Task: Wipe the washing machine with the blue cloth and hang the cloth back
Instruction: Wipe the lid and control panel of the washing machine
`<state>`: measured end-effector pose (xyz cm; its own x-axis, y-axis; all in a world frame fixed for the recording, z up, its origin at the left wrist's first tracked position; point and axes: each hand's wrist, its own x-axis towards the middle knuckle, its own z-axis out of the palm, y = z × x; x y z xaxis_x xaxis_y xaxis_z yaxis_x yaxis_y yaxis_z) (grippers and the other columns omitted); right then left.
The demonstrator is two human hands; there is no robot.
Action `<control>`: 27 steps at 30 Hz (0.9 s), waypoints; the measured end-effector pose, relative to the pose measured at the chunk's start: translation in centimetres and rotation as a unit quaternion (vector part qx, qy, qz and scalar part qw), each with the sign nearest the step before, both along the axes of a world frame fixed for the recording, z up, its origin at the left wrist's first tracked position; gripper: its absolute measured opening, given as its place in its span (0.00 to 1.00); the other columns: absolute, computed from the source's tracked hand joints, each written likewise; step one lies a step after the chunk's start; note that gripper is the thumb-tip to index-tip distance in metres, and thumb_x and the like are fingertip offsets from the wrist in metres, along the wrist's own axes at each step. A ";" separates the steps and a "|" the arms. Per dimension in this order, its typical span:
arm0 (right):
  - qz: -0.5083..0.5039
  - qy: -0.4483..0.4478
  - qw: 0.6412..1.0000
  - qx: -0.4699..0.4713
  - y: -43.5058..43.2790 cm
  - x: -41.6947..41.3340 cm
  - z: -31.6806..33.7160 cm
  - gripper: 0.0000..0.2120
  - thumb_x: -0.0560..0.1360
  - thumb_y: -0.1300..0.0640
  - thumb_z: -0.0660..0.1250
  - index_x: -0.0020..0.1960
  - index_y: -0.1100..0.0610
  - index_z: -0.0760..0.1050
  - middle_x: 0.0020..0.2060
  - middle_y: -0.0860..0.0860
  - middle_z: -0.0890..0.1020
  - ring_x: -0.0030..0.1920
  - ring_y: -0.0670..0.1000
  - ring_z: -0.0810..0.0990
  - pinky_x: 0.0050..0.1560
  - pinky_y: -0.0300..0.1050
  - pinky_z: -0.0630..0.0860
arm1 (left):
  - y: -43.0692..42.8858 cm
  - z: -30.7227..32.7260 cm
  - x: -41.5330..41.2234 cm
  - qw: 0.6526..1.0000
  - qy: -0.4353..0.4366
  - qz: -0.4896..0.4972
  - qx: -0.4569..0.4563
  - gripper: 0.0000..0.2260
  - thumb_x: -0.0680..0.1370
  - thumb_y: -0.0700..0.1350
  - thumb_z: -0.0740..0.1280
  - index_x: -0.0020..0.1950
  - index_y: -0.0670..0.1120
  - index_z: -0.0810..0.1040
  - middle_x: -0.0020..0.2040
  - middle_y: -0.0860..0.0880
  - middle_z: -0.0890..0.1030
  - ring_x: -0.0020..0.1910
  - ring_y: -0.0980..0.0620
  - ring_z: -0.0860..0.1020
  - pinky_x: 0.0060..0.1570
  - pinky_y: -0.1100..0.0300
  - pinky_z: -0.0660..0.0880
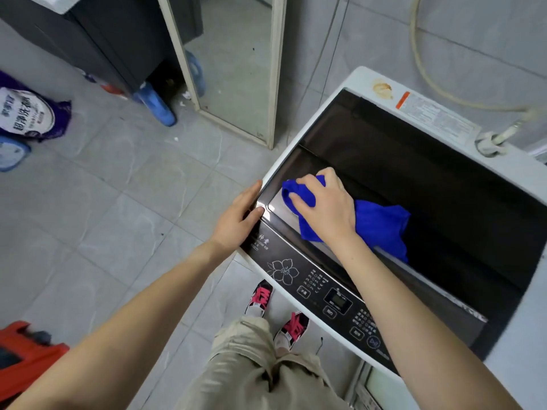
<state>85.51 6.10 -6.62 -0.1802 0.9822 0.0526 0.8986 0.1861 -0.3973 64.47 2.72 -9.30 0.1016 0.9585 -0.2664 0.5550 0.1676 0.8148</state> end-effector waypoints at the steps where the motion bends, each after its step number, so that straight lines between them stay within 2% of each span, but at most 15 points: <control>1: 0.007 -0.003 1.000 0.002 -0.9 0.8 0.1 0.13 0.76 0.44 0.67 0.57 0.49 0.75 0.54 0.50 0.71 0.50 0.49 0.74 0.37 0.44 0.75 | -0.4 0.2 -0.1 1.000 0.007 -0.004 0.009 0.25 0.82 0.43 0.64 0.79 0.51 0.62 0.76 0.56 0.64 0.75 0.58 0.62 0.68 0.76 0.53; 5: 0.020 -0.029 0.999 0.001 -7.8 7.2 -0.3 0.14 0.74 0.46 0.70 0.58 0.49 0.78 0.52 0.49 0.71 0.46 0.48 0.74 0.30 0.38 0.68 | -3.3 -0.2 -1.1 0.999 0.007 -0.022 0.027 0.33 0.76 0.40 0.73 0.78 0.50 0.63 0.77 0.55 0.61 0.76 0.59 0.60 0.67 0.79 0.53; 8: -0.006 -0.040 0.999 -0.002 -10.7 10.2 -0.8 0.14 0.73 0.45 0.71 0.57 0.48 0.78 0.51 0.46 0.69 0.44 0.46 0.72 0.30 0.36 0.65 | -4.6 -0.6 -1.2 1.000 -0.010 -0.008 0.017 0.36 0.74 0.41 0.75 0.78 0.52 0.62 0.78 0.57 0.58 0.76 0.61 0.58 0.68 0.77 0.53; 11: -0.036 -0.026 0.999 0.014 -8.0 7.0 -0.9 0.11 0.74 0.45 0.69 0.54 0.48 0.77 0.51 0.49 0.70 0.46 0.50 0.74 0.33 0.40 0.68 | -4.6 -0.5 -0.8 1.000 -0.012 -0.001 0.014 0.36 0.74 0.40 0.75 0.78 0.52 0.62 0.77 0.58 0.58 0.76 0.60 0.58 0.69 0.77 0.53; 15: 0.019 -0.035 0.999 0.031 -2.9 -0.2 -0.5 0.12 0.75 0.46 0.68 0.54 0.51 0.76 0.52 0.53 0.72 0.50 0.53 0.74 0.37 0.41 0.64 | -4.8 0.0 -0.6 1.000 0.006 0.012 0.006 0.36 0.74 0.40 0.75 0.78 0.52 0.62 0.79 0.54 0.58 0.77 0.56 0.58 0.75 0.62 0.56; 16: 0.033 -0.040 0.998 0.031 -2.5 -0.9 -0.2 0.12 0.76 0.46 0.67 0.54 0.51 0.75 0.52 0.53 0.72 0.50 0.52 0.74 0.37 0.41 0.64 | -4.9 0.2 -0.6 1.000 0.008 0.012 0.004 0.36 0.74 0.39 0.75 0.78 0.51 0.62 0.79 0.53 0.59 0.77 0.55 0.59 0.75 0.61 0.57; 19: 0.060 -0.046 0.997 0.024 -4.8 1.1 -0.3 0.13 0.76 0.45 0.67 0.57 0.49 0.75 0.54 0.52 0.71 0.51 0.51 0.73 0.36 0.41 0.65 | -4.7 0.4 -0.7 1.000 0.006 0.001 0.004 0.38 0.73 0.37 0.75 0.78 0.50 0.61 0.79 0.51 0.59 0.77 0.55 0.59 0.70 0.71 0.57; 20: 0.067 -0.047 0.996 0.025 -6.6 2.7 -0.4 0.13 0.76 0.45 0.68 0.57 0.50 0.76 0.54 0.52 0.71 0.51 0.51 0.73 0.35 0.40 0.65 | -4.6 0.4 -0.9 1.000 0.006 -0.004 0.005 0.39 0.72 0.37 0.76 0.78 0.49 0.61 0.79 0.51 0.59 0.77 0.54 0.59 0.70 0.72 0.56; 24: 0.021 -0.021 1.000 0.000 -13.3 9.7 -1.1 0.14 0.73 0.46 0.71 0.57 0.49 0.78 0.52 0.49 0.71 0.48 0.51 0.75 0.31 0.38 0.65 | -4.2 0.1 -1.7 0.999 -0.024 -0.025 -0.001 0.41 0.70 0.34 0.77 0.78 0.46 0.62 0.79 0.48 0.60 0.77 0.51 0.60 0.76 0.59 0.57; 27: -0.022 -0.027 0.999 -0.003 -13.8 10.7 -1.5 0.14 0.73 0.45 0.70 0.56 0.48 0.78 0.52 0.48 0.71 0.47 0.49 0.74 0.31 0.38 0.65 | -4.1 -0.2 -1.8 0.999 -0.050 -0.020 -0.004 0.42 0.69 0.32 0.78 0.78 0.44 0.62 0.78 0.46 0.61 0.77 0.50 0.60 0.77 0.52 0.57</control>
<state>96.17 -7.71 -8.11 -0.1401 0.9894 0.0377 0.9257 0.1444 -0.3497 62.66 -1.39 -9.50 0.1671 0.9507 -0.2612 0.4769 0.1539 0.8654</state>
